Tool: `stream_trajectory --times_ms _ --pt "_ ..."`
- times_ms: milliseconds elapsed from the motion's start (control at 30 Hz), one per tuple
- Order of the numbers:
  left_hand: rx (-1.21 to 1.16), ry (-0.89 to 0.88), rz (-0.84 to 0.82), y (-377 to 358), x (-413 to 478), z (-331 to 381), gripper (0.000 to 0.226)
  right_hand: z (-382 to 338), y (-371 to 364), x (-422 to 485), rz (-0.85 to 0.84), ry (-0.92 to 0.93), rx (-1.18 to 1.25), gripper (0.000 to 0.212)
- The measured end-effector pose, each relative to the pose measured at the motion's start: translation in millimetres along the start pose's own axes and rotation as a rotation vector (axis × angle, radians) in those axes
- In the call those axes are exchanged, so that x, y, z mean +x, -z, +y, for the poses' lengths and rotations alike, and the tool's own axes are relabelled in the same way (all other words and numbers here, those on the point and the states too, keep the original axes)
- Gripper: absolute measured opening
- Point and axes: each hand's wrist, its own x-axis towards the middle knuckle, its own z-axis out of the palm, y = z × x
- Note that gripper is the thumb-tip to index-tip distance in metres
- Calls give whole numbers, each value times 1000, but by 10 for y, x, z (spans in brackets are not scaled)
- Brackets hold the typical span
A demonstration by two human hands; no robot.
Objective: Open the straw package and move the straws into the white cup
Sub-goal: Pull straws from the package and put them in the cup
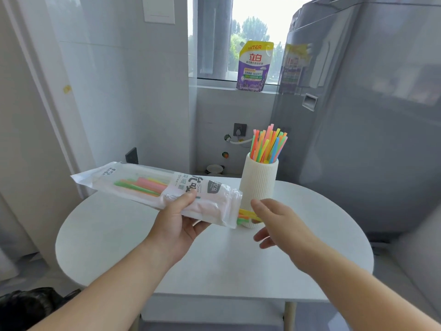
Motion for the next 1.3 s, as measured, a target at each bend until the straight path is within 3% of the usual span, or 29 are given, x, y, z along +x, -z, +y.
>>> stream_trajectory --times_ms 100,367,633,767,933,1100,1300 --pt "21 -5 -2 -26 -30 -37 23 88 -43 41 -58 -23 247 19" --pt "-4 -11 7 -24 -47 7 25 101 66 84 22 59 342 9" --pt "-57 -9 28 -20 -64 43 27 125 302 83 -39 -49 652 2" --pt "-70 5 23 -52 -81 15 26 143 264 95 -45 -128 910 18" --pt "-90 5 19 -89 -112 4 21 131 126 26 -44 -180 899 37" --pt "-109 -5 19 -115 -136 22 16 81 75 -29 -43 -137 1165 36" --pt "-127 1 14 -125 -156 37 19 168 -95 -24 -87 -141 1029 35"
